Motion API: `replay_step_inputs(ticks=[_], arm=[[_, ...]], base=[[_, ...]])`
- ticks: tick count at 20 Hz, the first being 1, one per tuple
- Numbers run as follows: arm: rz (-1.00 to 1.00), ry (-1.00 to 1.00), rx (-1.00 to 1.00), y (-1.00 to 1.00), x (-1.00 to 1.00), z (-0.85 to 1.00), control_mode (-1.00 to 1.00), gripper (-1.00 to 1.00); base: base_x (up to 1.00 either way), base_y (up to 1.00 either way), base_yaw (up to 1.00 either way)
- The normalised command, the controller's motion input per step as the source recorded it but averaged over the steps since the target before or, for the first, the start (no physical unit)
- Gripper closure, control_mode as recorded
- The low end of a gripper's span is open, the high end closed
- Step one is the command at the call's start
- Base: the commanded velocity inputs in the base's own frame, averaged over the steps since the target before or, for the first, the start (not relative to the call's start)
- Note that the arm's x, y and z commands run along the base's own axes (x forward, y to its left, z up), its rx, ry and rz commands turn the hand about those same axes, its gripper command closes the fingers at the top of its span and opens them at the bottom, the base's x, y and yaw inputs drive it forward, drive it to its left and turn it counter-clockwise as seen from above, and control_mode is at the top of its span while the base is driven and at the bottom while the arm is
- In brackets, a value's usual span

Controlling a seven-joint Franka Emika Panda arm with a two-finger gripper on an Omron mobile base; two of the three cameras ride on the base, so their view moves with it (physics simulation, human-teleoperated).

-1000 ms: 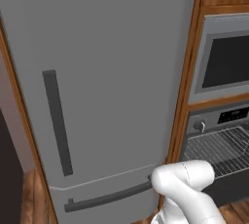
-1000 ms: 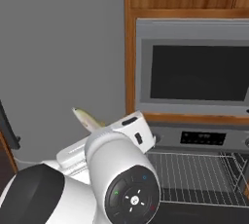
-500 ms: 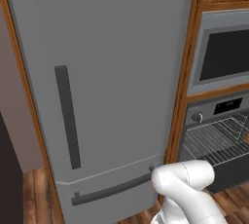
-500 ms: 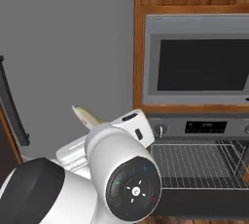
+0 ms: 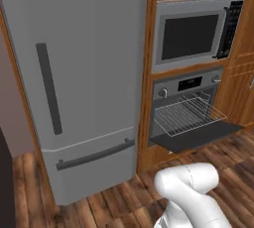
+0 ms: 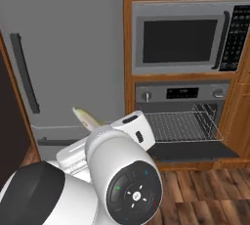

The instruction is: Take the fish from the oven and place it on the plate on the counter.

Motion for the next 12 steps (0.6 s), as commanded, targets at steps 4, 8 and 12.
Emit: replay_step_inputs(ticks=[4, 8, 12], arm=[[0.0, 0.0, 0.0, 0.0, 0.0, 0.0, 1.0, 1.0], [0.0, 0.0, 0.0, 0.0, 0.0, 0.0, 1.0, 1.0], [0.0, 0.0, 0.0, 0.0, 0.0, 0.0, 1.0, 1.0]], base=[[-0.82, -0.13, -0.14], [-0.04, -0.51, -0.03], [0.02, -0.97, 0.0]])
